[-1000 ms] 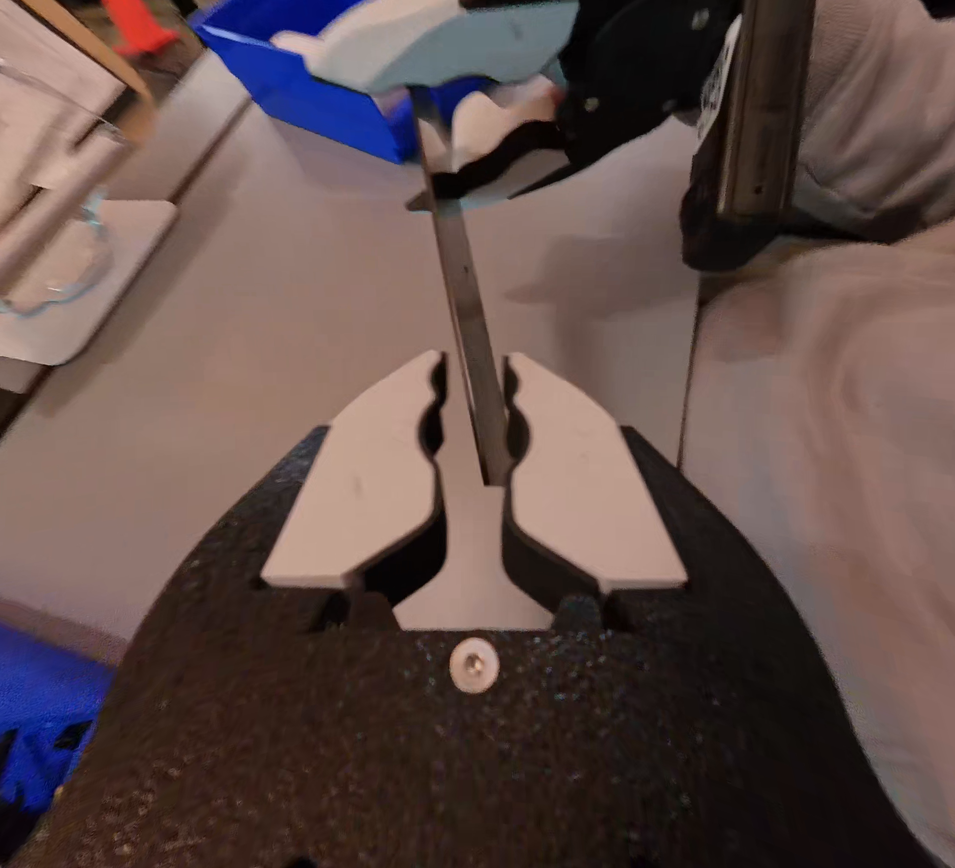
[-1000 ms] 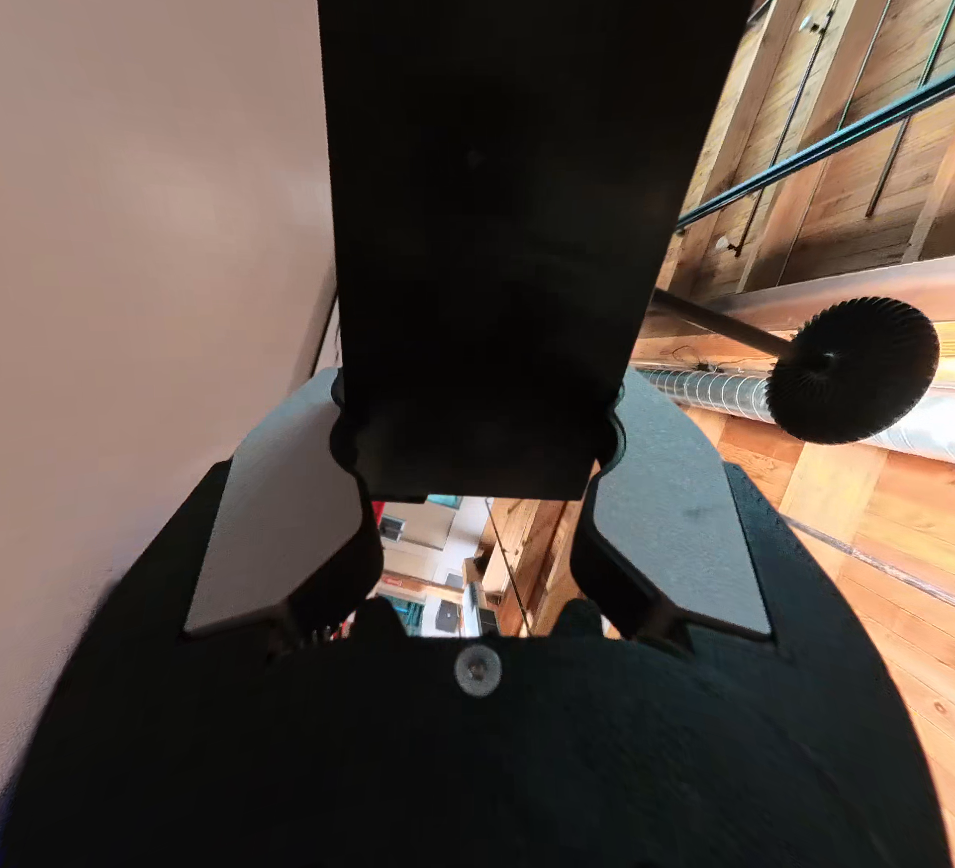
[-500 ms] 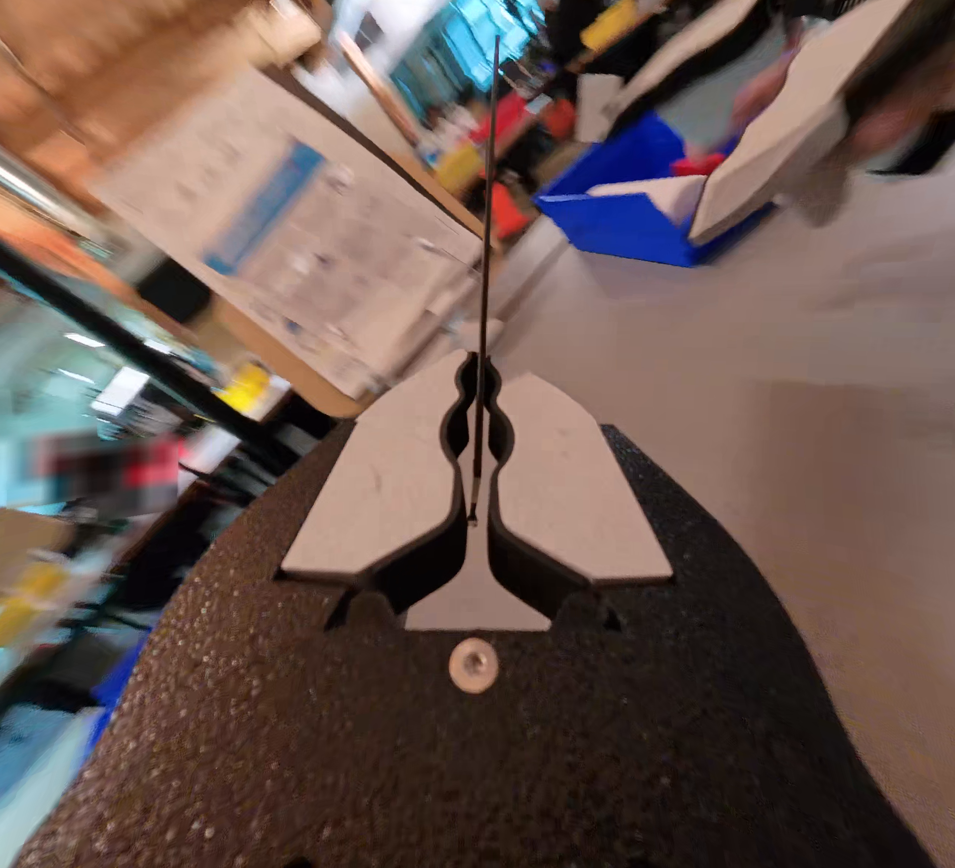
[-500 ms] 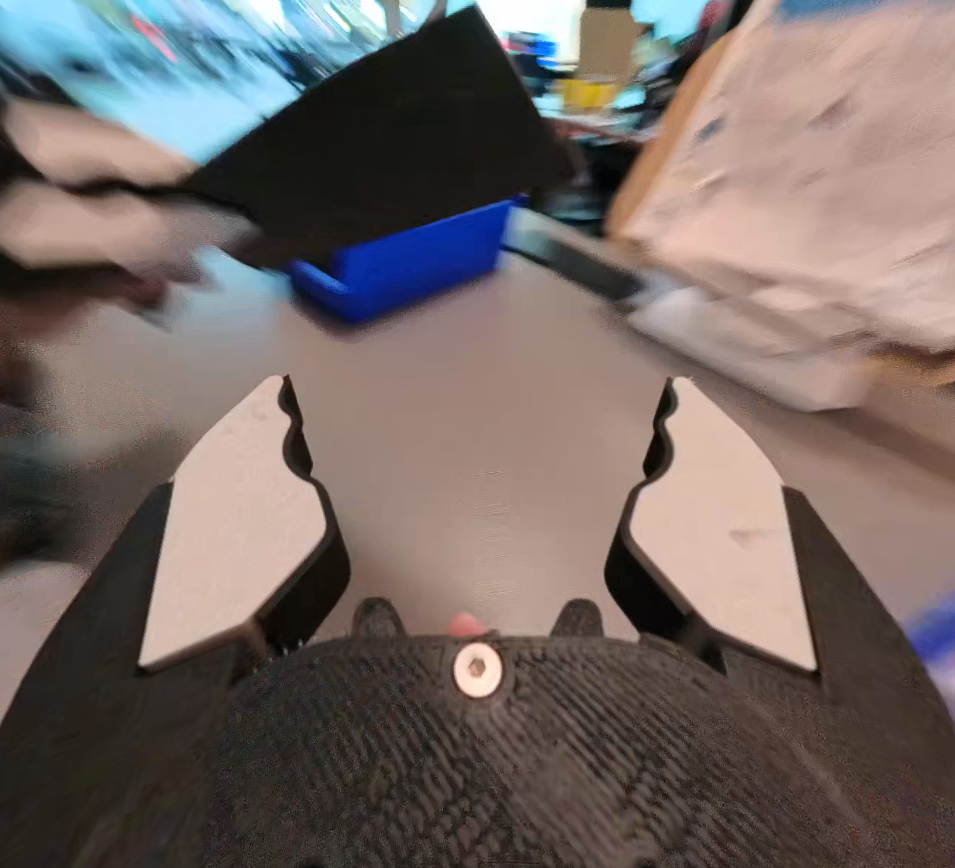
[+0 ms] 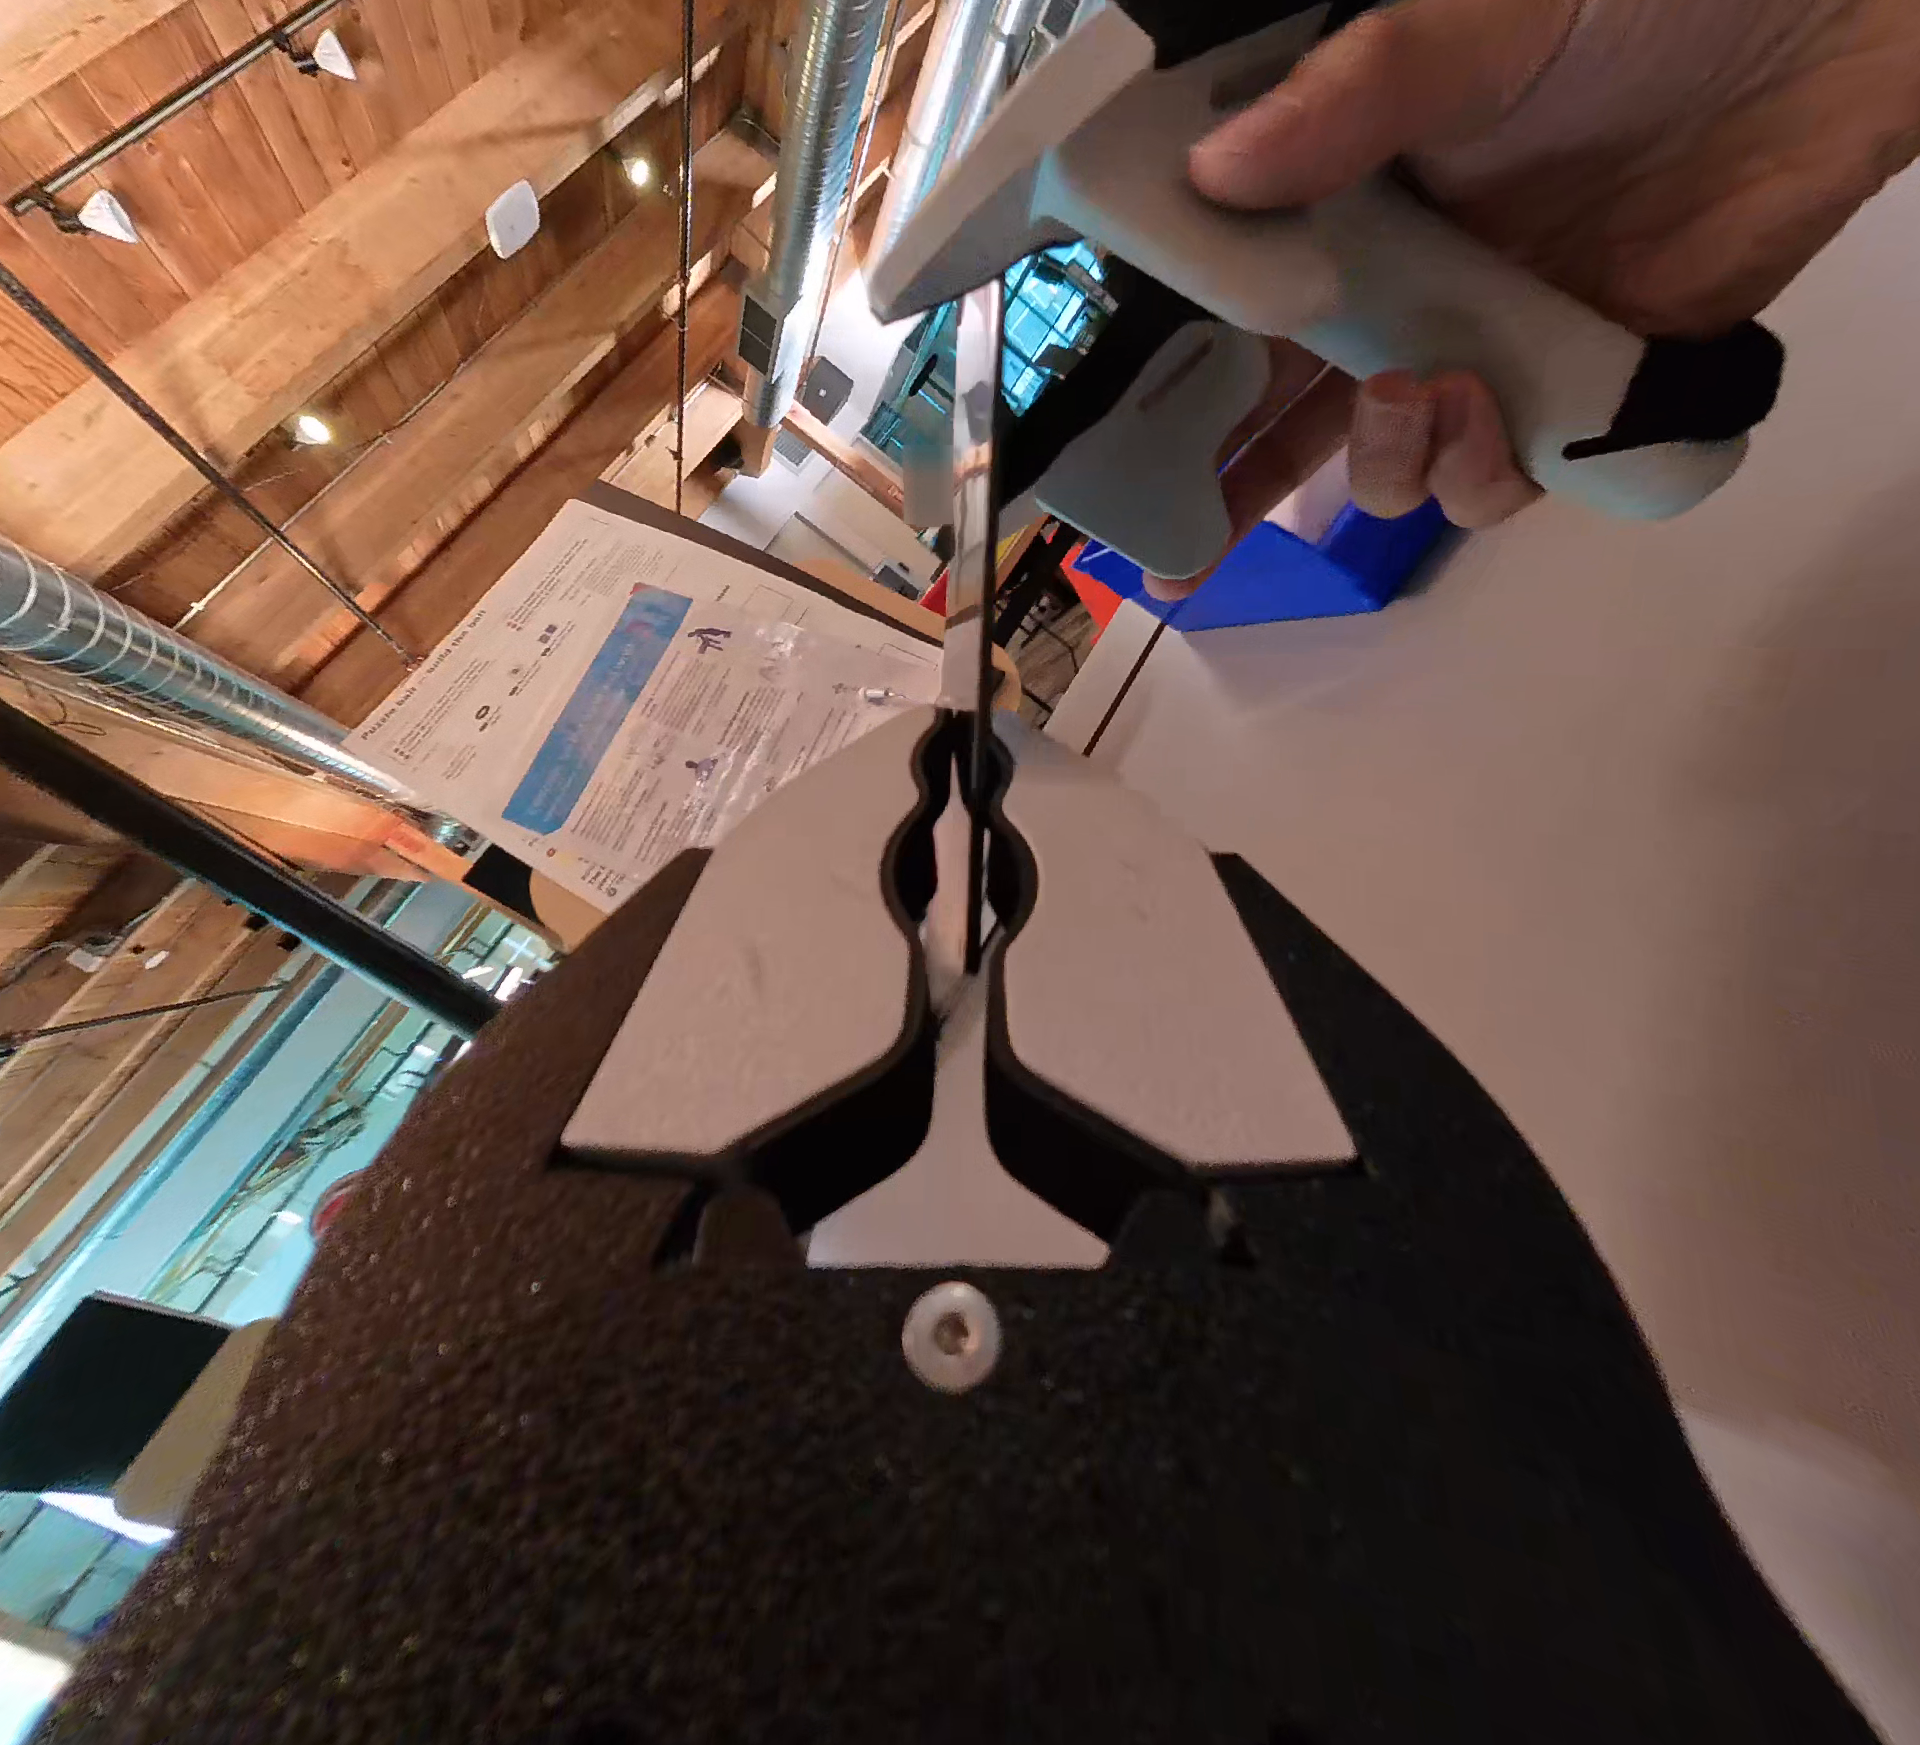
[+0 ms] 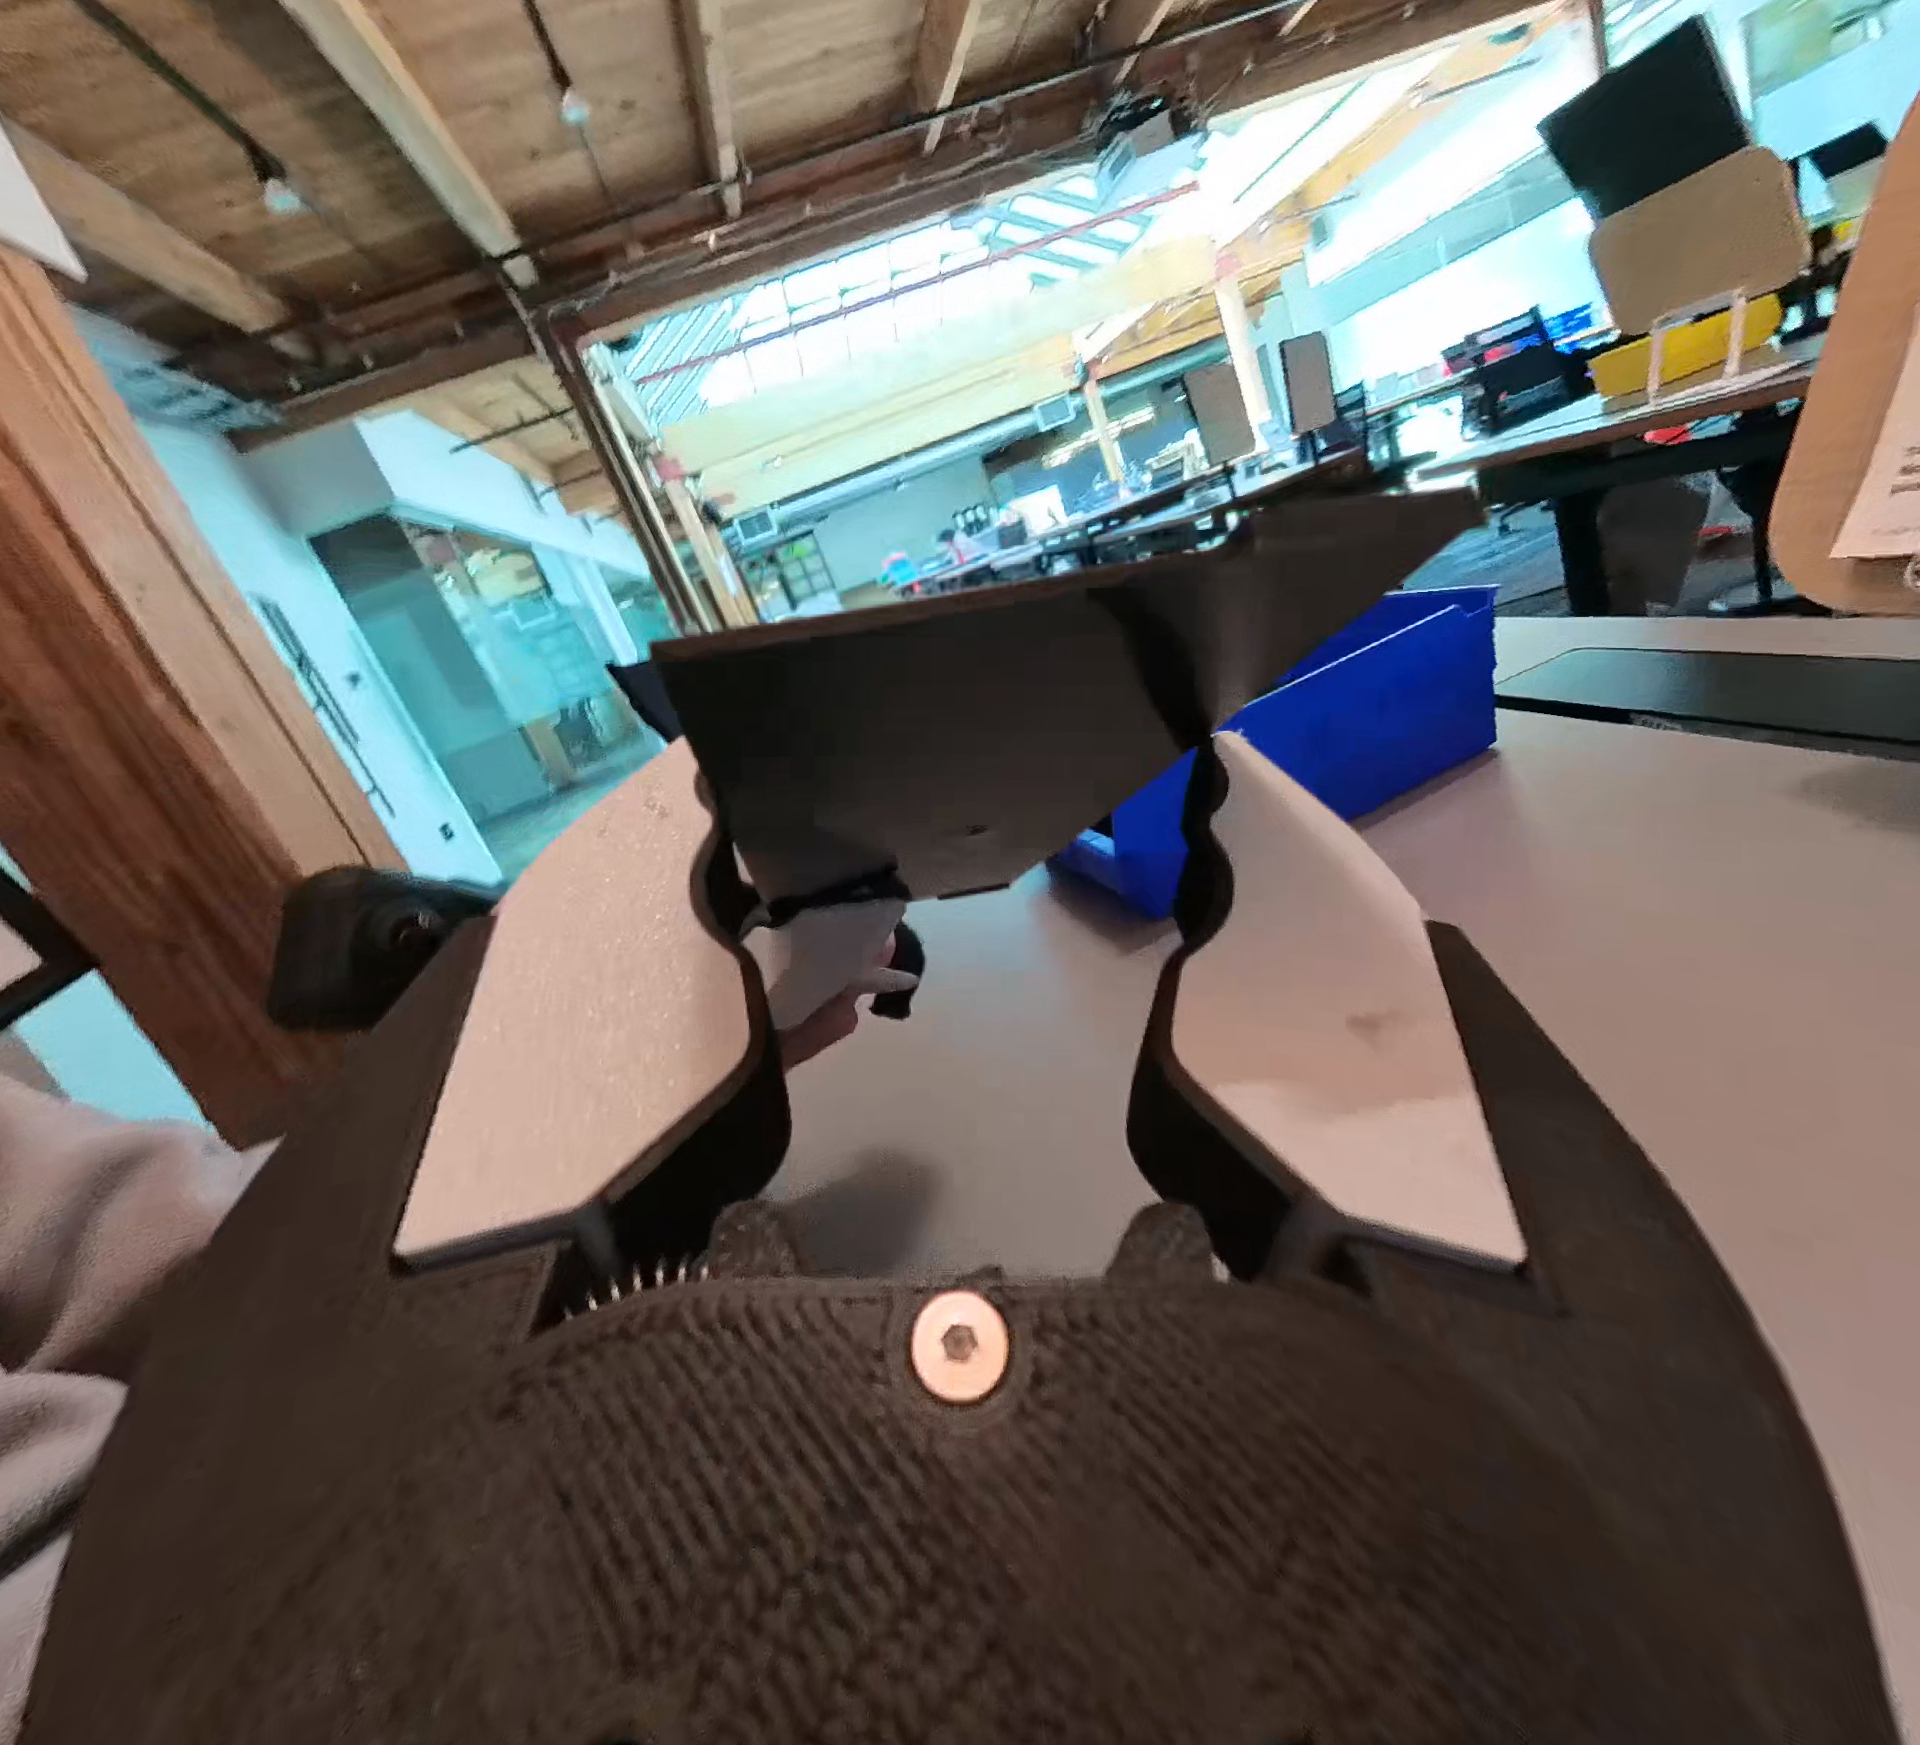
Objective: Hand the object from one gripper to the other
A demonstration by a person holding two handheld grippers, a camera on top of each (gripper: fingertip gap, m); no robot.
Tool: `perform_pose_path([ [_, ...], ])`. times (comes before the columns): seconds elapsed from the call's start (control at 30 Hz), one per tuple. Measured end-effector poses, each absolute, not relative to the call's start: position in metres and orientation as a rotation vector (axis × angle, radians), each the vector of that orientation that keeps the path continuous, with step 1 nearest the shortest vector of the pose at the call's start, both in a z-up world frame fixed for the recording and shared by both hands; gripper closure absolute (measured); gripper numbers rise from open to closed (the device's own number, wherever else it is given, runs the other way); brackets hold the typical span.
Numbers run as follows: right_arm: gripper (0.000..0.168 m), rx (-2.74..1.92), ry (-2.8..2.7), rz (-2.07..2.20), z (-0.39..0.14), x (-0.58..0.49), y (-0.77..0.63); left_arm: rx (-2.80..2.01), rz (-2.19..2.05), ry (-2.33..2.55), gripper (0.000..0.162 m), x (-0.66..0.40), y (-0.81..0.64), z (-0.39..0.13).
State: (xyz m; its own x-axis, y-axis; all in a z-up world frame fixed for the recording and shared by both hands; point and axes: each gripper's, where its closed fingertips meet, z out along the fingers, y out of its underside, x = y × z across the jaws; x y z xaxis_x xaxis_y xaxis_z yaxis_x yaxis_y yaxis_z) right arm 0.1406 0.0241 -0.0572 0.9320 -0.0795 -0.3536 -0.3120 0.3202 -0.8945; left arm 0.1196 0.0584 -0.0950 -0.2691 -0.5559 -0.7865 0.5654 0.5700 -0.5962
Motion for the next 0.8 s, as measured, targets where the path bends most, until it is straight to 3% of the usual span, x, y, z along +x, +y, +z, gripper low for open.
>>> perform_pose_path([
  [0.1,0.088,-1.273,0.318,0.011,-0.052,0.143,0.019,0.002,-1.178,1.612,0.146,0.117,0.053,-0.104],
  [0.2,0.088,-1.399,0.298,-0.458,-0.053,0.163,0.002,-0.072,-1.245,1.795,0.099,0.118,0.05,-0.116],
  [0.27,0.089,-1.455,0.204,-0.892,-0.048,0.173,-0.012,-0.17,-1.312,1.854,0.088,0.115,0.05,-0.111],
  [0.5,0.088,-1.611,-0.346,-1.936,-0.058,0.169,0.0,-0.494,-1.554,1.863,0.11,0.09,0.033,-0.071],
  [0.73,0.088,-1.624,-0.623,-2.085,-0.079,0.155,0.03,-0.604,-1.459,1.985,0.129,0.099,0.037,-0.096],
  [0.8,0.088,-1.601,-0.65,-2.109,-0.076,0.151,0.033,-0.572,-1.432,2.013,0.151,0.099,0.036,-0.102],
])
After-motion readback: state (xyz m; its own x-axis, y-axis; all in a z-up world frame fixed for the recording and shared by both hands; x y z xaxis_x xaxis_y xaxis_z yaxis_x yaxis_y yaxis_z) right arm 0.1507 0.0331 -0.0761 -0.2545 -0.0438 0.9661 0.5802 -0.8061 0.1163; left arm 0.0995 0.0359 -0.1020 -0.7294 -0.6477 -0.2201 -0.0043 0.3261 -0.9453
